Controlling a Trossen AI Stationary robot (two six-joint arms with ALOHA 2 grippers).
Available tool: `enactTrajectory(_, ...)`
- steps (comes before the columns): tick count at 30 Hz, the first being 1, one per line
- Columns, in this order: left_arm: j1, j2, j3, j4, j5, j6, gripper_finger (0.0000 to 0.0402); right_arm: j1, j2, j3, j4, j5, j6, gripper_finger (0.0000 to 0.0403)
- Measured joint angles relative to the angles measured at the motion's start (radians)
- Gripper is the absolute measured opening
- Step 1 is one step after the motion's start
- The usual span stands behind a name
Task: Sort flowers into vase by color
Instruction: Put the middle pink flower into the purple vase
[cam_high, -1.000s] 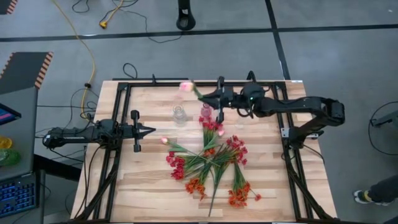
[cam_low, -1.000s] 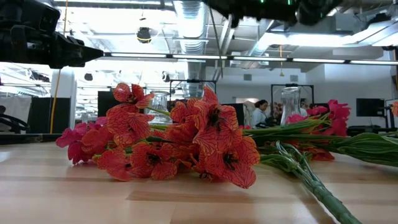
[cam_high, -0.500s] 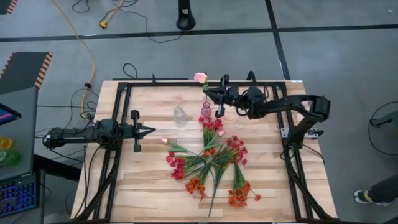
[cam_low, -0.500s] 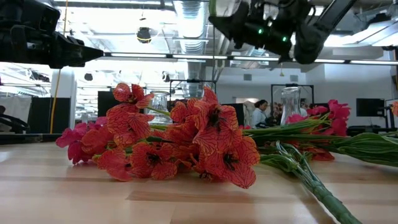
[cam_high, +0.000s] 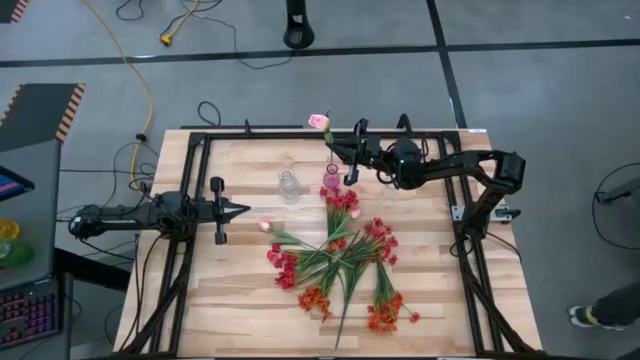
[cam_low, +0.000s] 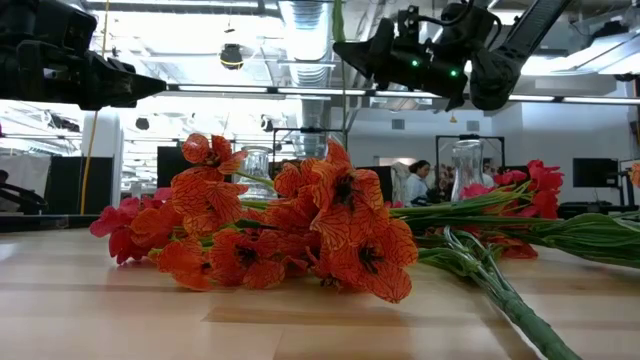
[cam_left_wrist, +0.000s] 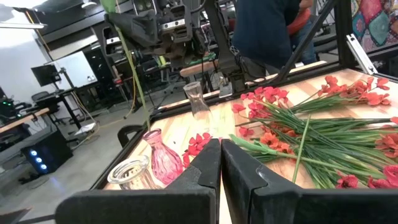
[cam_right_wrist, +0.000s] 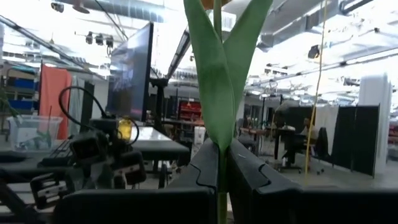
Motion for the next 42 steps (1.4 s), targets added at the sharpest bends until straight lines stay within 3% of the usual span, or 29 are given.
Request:
enactTrajectory(12, 0.0, 0.0, 0.0, 0.0, 0.0, 0.0, 0.0, -0.006, 0.0, 0.0, -0.081, 0.071, -0.002, 0.005)
enactTrajectory(33, 0.0, 0.0, 0.0, 0.0, 0.0, 0.0, 0.0, -0.006, 0.0, 0.0, -0.131, 0.071, -0.003, 0.0063)
enactTrajectory(42, 0.0, 0.0, 0.0, 0.0, 0.0, 0.0, 0.0, -0.006, -0.001, 0.0, -0.131, 0.071, -0.017, 0.0113)
